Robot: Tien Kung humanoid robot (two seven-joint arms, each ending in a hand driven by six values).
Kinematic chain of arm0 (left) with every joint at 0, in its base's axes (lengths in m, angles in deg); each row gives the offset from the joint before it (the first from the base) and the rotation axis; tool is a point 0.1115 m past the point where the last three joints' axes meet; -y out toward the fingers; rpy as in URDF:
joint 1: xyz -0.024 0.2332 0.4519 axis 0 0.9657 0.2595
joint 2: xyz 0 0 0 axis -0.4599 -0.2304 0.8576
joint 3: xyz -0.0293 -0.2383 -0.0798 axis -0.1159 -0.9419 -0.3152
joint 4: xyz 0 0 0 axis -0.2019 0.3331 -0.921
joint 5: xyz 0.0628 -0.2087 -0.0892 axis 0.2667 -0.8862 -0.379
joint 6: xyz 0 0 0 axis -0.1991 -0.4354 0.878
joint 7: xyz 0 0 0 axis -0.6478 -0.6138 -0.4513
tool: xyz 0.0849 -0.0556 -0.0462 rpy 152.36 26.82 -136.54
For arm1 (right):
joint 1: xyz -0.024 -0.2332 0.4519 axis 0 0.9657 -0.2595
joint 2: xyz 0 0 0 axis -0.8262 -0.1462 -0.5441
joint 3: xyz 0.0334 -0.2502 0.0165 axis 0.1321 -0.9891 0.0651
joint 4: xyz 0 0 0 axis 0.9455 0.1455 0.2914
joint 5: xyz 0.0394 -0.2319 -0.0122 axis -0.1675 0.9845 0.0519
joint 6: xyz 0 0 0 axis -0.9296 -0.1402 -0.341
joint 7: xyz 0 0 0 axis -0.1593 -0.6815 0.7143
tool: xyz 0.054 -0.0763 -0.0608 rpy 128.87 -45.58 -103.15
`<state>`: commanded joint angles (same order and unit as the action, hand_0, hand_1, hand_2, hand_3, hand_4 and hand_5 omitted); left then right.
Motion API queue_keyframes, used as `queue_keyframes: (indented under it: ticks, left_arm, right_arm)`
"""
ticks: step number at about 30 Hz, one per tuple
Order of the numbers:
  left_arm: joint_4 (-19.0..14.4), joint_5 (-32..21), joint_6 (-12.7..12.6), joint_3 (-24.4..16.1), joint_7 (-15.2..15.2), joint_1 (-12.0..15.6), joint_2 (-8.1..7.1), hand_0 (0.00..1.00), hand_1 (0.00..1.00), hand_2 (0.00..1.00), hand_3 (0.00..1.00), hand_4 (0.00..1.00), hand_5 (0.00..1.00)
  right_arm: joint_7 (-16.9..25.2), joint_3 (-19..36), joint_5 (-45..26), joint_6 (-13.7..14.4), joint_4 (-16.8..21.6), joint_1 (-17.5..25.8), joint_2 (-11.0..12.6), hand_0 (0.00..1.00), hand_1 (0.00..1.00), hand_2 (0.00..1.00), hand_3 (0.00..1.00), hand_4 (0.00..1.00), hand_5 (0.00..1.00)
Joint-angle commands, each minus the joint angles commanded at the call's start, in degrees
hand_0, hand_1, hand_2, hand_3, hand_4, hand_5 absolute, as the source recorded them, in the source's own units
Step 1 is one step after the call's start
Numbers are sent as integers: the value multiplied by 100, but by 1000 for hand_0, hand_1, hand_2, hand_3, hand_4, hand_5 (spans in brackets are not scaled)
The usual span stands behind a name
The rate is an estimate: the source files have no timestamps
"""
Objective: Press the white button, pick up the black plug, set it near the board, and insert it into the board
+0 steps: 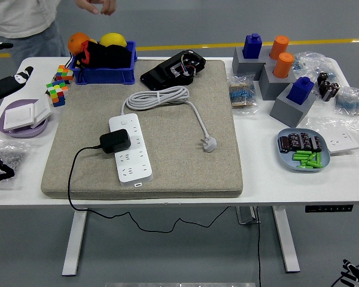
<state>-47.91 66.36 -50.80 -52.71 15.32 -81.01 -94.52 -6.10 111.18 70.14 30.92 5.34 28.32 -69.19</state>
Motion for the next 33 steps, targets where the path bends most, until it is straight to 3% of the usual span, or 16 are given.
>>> queue_keyframes:
  ticks: [1,9,21,33]
  left_arm:
    - [-17,-35,-22,-92,-76,25,38,886,934,894,865,828,2]
    - [-80,-154,-166,-287,-362,119,146,883,933,902,899,827,2]
    - [-349,-114,-13,-558,-250,416,227,877,935,896,892,816,2]
    - [-467,-56,129,-804,-180,520,264,875,934,894,882,803,2]
  right_arm:
    - [1,1,-3,-4,4,-1,-8,793,718,695,630,735,460]
    - [1,13,-14,-10,25,-12,-37,794,718,695,630,734,460]
    - [-16,41,-9,-11,30,-32,-83,793,718,694,630,734,460]
    - [-25,-22,-30,-1,36,-13,-88,793,718,694,635,732,463]
